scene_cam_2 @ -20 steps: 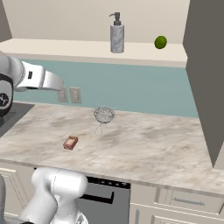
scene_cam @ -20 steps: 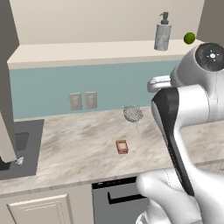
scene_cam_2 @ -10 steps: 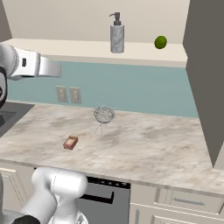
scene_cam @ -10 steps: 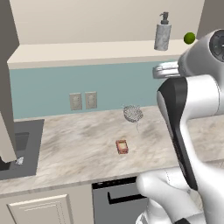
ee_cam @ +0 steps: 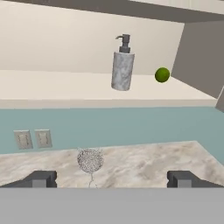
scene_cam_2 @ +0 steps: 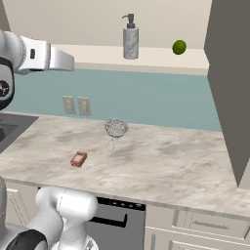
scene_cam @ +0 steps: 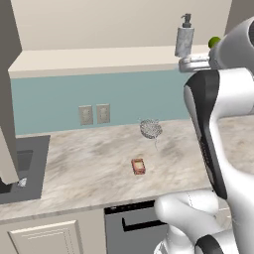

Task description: Pick the bar soap and soap dispenser from the cabinet and place them on the counter.

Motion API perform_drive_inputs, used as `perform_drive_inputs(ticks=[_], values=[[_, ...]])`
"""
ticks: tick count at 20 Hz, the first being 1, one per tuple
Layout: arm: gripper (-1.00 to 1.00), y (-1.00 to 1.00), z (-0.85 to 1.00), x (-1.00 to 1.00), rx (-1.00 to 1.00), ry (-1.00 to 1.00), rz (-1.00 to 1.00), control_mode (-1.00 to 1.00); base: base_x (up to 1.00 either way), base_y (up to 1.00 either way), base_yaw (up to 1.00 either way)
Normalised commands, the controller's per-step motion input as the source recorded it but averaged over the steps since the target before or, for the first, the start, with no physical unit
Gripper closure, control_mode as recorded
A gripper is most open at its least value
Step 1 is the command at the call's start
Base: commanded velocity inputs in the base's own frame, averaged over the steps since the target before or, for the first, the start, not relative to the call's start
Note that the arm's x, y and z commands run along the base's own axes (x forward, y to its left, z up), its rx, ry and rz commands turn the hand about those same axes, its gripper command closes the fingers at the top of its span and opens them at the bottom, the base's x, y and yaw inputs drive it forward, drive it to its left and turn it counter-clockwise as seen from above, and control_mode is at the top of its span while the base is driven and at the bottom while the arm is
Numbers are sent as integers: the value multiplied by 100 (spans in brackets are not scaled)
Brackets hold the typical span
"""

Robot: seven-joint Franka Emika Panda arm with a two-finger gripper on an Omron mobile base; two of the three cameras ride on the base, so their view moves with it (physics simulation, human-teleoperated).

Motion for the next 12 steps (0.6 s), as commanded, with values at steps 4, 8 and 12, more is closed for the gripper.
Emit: perform_drive_inputs(ticks=[4, 8, 12], values=[[-100, -19, 24, 18, 0, -4, -1, -100, 0, 0, 0], [-100, -19, 6, 27, 0, -3, -3, -100, 0, 0, 0], [-100, -23, -13, 36, 1, 0, -6, -100, 0, 0, 0]])
